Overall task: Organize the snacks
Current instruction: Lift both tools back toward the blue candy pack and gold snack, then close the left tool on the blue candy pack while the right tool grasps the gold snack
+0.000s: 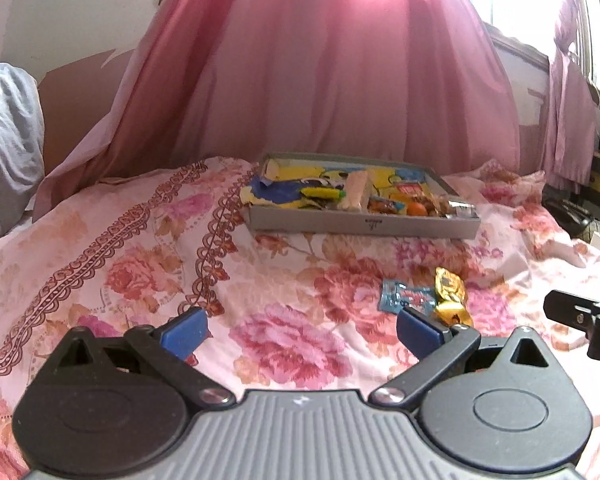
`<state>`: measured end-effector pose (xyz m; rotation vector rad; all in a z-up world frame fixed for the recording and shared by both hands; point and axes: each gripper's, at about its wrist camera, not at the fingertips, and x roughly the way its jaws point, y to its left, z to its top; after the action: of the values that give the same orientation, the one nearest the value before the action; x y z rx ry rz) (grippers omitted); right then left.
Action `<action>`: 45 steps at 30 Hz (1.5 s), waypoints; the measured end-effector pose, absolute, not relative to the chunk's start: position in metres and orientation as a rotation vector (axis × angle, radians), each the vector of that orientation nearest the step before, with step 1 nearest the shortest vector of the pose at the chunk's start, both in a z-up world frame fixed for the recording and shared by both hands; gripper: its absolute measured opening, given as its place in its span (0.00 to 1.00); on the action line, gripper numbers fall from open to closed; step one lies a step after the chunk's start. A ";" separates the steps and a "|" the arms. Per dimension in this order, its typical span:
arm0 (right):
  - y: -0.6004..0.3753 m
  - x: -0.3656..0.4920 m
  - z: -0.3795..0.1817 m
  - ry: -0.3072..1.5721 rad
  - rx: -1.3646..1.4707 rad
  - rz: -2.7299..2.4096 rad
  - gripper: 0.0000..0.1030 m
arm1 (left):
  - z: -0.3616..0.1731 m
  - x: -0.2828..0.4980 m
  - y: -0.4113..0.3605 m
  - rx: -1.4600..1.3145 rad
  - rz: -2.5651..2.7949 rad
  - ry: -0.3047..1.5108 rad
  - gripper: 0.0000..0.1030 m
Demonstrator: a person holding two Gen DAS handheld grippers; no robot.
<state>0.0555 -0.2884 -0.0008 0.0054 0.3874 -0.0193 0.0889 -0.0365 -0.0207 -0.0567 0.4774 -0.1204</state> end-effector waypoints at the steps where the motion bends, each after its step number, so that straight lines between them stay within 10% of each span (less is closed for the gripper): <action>1: -0.288 0.056 -0.002 0.398 0.002 -0.020 0.99 | -0.021 0.090 -0.037 -0.053 -0.123 0.483 0.99; 37: -0.315 0.176 -0.040 0.585 0.018 0.030 0.99 | -0.053 0.193 -0.066 0.081 -0.371 0.631 1.00; 45: -0.321 0.234 -0.063 0.645 0.086 0.093 0.85 | -0.064 0.225 -0.082 0.170 -0.609 0.647 1.00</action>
<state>0.2337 -0.3206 -0.0631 0.0856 0.6449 0.0933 0.2250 -0.0822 -0.0641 0.1697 0.6475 -0.6086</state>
